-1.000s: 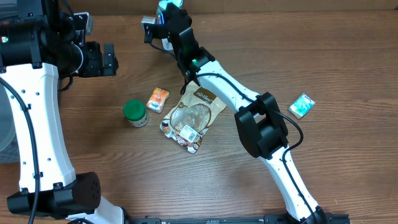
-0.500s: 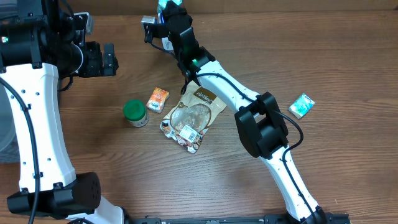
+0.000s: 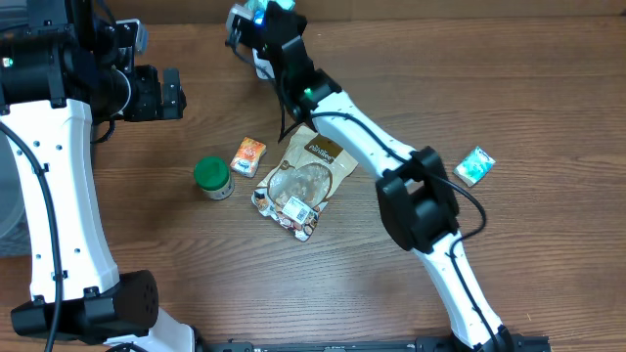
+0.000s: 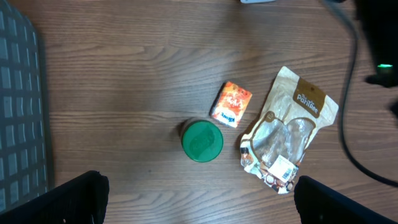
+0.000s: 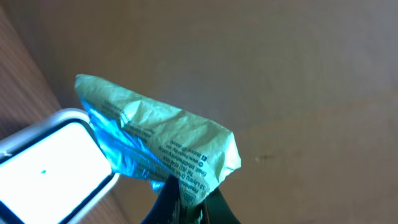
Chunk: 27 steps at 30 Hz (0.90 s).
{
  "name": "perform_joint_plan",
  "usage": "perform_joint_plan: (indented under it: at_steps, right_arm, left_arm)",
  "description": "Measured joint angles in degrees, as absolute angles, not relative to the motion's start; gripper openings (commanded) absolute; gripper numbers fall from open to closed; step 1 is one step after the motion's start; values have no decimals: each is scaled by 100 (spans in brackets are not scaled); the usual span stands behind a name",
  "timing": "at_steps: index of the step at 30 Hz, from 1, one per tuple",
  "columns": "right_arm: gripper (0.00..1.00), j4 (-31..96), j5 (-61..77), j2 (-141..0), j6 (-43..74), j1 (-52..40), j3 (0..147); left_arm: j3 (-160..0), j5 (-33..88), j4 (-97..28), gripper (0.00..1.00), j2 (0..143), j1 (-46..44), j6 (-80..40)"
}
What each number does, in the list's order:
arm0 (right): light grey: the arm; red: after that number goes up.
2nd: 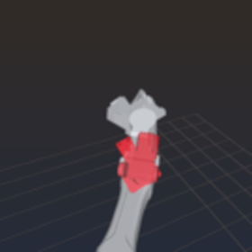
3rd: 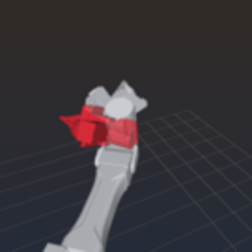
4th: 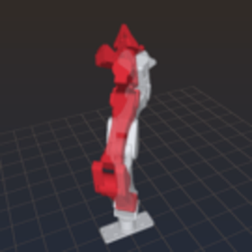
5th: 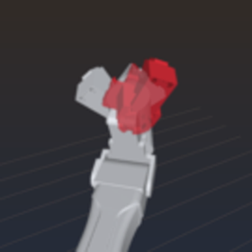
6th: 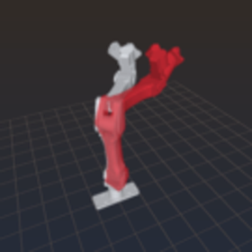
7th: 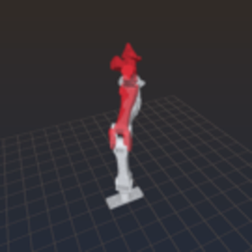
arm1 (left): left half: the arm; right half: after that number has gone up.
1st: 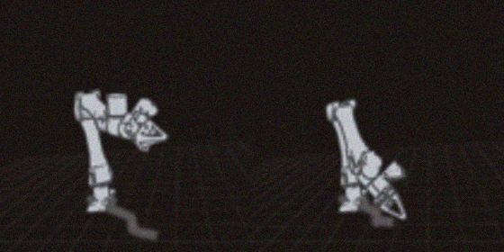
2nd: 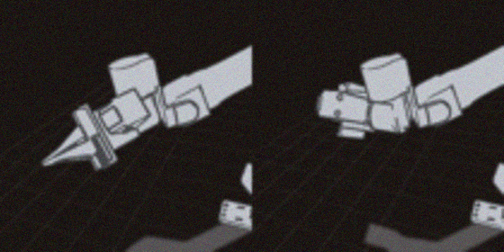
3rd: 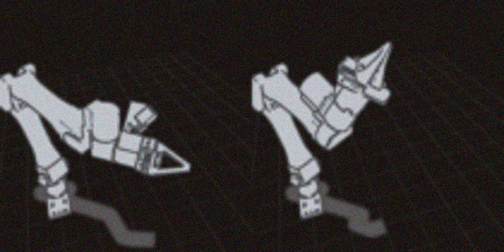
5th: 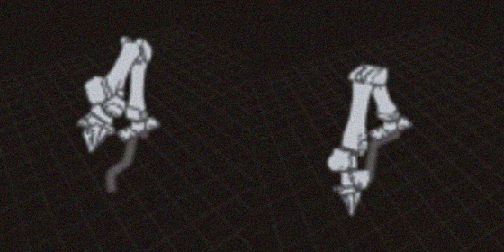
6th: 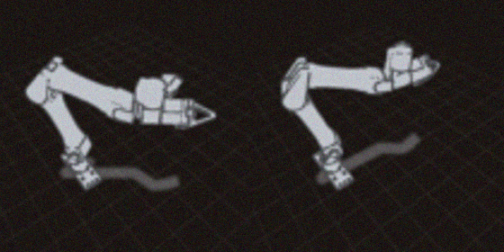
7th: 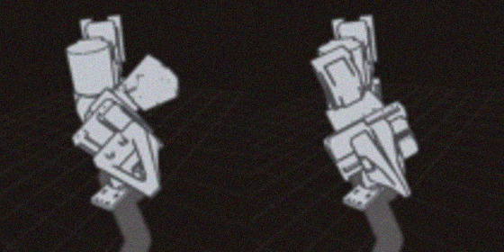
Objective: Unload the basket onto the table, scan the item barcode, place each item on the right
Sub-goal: 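Move the wipes pack right and drop it beside the tissue pack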
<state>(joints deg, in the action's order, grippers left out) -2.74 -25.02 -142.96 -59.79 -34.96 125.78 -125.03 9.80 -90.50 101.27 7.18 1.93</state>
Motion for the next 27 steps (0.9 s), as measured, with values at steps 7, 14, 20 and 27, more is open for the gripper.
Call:
perform_joint_plan:
  at_steps: [7, 14, 20, 27]
  right_arm:
    - [4, 2462, -2482, -12805, -3319, -3500, 12582]
    - [4, 5680, -2473, -11437, -226, -3345, 12650]
    - [4, 7745, -1920, -11174, 1813, -2377, 12672]
    - [4, 7817, -674, -11192, 2600, -812, 11767]
  left_arm:
    - [-12503, 980, -9048, 99, 10127, 718, 193]
    - [-12503, 980, -9045, 99, 10127, 718, 193]
    - [-12503, 982, -9048, 99, 10127, 718, 193]
    - [-12503, 980, -9045, 100, 10127, 718, 193]
